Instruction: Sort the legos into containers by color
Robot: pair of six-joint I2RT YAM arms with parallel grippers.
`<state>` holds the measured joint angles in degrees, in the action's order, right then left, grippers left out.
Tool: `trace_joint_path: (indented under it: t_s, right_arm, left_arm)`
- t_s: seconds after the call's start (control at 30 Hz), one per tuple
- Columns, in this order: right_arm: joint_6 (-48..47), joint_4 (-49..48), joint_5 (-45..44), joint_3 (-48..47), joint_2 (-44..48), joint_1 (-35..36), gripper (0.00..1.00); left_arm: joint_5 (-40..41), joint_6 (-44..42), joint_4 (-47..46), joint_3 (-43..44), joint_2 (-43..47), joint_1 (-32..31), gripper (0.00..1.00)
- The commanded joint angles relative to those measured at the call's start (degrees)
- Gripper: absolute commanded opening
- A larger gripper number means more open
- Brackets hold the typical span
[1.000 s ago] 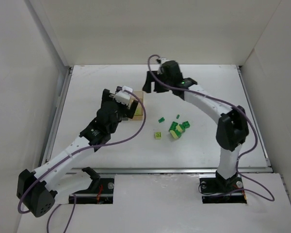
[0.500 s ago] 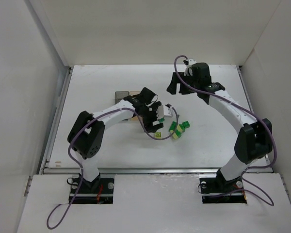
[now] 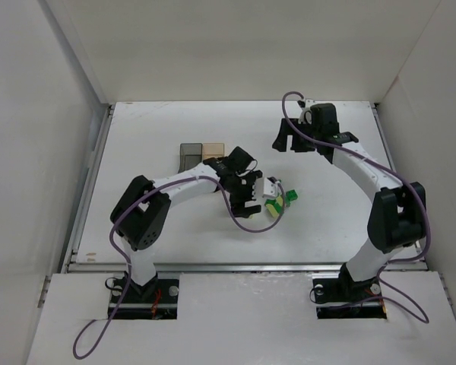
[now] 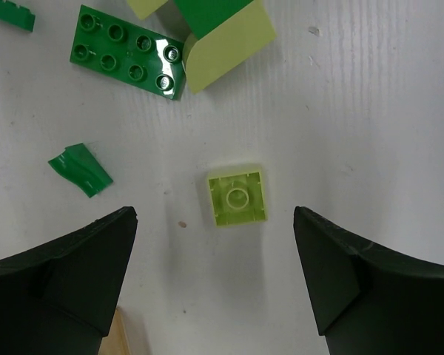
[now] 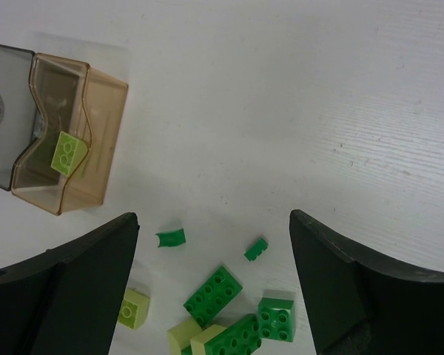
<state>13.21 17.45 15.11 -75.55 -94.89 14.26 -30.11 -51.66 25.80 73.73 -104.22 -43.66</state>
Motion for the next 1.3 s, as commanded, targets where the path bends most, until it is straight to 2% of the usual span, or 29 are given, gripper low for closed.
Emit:
trace_joint_path:
  t_s: [0.0,0.2,0.37,0.4,0.5,0.53,0.57,0.6,0.7,0.87,0.97,1.0,1.1,1.2,1.27]
  right_arm:
    - [-1.2,-2.9,0.6,-0.6,-0.6,0.2,0.88]
    - [-1.2,-2.9,1.1,-1.1,-0.6,0.2,0.88]
    - [-0.6,-2.9,1.8,-1.1,-1.2,0.2,0.88]
    - [-0.6,-2.9,1.8,-0.5,-1.2,0.2,0.88]
    - [-0.6,-2.9,1.8,0.6,-0.6,0.2,0.88]
    - [-0.6,-2.9,1.8,0.6,-0.1,0.2,0.88]
    - [0.0,-2.9,1.2,0.6,-0.1,0.2,0.88]
    - [0.0,-2.9,1.1,1.2,-0.1,0.2,0.88]
    - [0.0,-2.3,1.1,1.2,-0.1,0.2,0.88]
    - [0.5,1.2,0.2,-1.5,-1.4,0.2,0.88]
    - [0.0,2.6,-4.0,-1.5,-2.0,2.1,0.88]
    - [0.0,2.6,-4.0,-1.5,-2.7,2.6,0.88]
    - [-0.6,4.2,-4.6,-2.1,-4.1,5.2,0.88]
    - [-0.6,4.8,-8.0,-2.1,-5.3,9.3,0.88]
    - [0.8,5.3,-8.5,-2.1,-5.3,11.7,0.88]
  left_arm:
    - [3.8,5.7,-5.8,-2.1,-0.7,-2.1,0.84]
    - [6.9,8.8,-9.9,-5.2,-1.2,-2.1,0.77]
    - [7.8,8.6,-11.6,-6.3,-2.6,-2.1,0.6]
    - [8.3,9.1,-11.6,-6.3,-3.1,-2.7,0.52]
    - [7.6,9.1,-10.3,-5.0,-3.9,-2.7,0.37]
    - [6.1,8.4,-10.3,-4.5,-3.9,-2.7,0.17]
    - [6.1,8.4,-9.7,-4.5,-3.9,-2.7,0.05]
    - [6.1,9.0,-9.7,-4.0,-3.9,-2.7,0.0]
    - [5.5,11.0,-8.2,-2.7,-2.7,-1.2,0.0]
    - [5.5,17.4,-6.6,1.9,5.0,3.0,0.0]
    - [6.1,26.5,-9.3,4.4,9.8,8.8,0.0]
    - [8.5,29.0,-10.5,4.4,10.6,12.2,0.0]
    - [13.8,35.7,-12.8,6.0,10.6,16.3,0.0]
    - [21.6,34.5,-13.5,7.7,6.8,17.6,0.0]
    - [23.3,34.5,-13.5,8.7,4.3,17.6,0.0]
